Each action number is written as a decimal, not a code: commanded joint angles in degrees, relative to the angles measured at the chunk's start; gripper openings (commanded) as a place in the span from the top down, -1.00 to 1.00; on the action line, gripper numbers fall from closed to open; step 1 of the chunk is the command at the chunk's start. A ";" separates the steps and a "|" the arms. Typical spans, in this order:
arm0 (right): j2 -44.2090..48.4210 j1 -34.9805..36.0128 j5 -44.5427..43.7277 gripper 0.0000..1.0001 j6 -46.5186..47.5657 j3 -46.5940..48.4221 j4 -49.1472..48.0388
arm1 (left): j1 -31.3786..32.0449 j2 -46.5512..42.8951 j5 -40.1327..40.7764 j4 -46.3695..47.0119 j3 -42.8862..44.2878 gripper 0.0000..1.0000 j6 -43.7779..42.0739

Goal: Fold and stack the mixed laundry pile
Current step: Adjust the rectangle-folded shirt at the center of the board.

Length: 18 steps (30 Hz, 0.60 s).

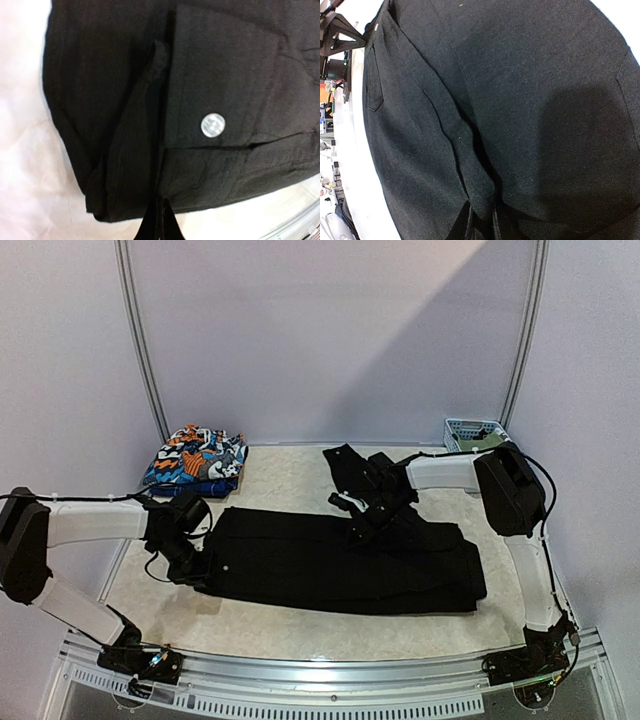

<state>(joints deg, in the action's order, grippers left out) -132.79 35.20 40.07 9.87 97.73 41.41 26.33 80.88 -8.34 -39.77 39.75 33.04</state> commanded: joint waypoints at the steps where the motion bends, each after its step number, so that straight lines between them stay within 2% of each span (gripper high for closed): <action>1: 1.20 -0.79 -3.79 0.69 -0.53 -1.32 -0.25 | -0.93 -2.17 -0.71 -3.10 1.62 1.00 0.90; 6: 2.22 -0.90 -3.01 0.33 -0.29 -1.25 0.71 | -0.93 -2.26 1.02 -7.15 5.57 0.66 0.38; 11: 7.45 -1.47 -6.12 -0.12 1.12 -0.90 3.23 | -0.93 -3.27 4.13 -11.61 11.09 0.54 -0.86; 14: 12.66 -2.53 -8.60 -0.38 1.46 -0.79 3.93 | -0.84 -3.33 5.29 -10.91 14.06 0.53 -1.59; 15: 14.27 -2.75 -9.44 -0.50 1.81 -0.87 4.28 | -0.67 -3.29 5.40 -9.81 14.91 0.52 -1.73; 16: 16.10 -3.16 -10.38 -0.81 2.46 -1.07 4.56 | -0.52 -3.08 5.65 -8.21 15.47 0.52 -1.87; 17: 17.05 -3.61 -11.26 -0.95 2.90 -1.24 4.87 | -0.37 -2.65 5.88 -7.02 16.06 0.51 -1.98; 18: 18.11 -4.03 -12.09 -0.97 3.58 -1.46 5.17 | -0.07 -2.13 5.95 -5.77 16.68 0.50 -2.05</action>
<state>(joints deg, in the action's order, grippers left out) -121.69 33.04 32.99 11.09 96.97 44.86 26.20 78.41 -4.23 -48.60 53.87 32.32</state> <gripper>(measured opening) 0.931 0.244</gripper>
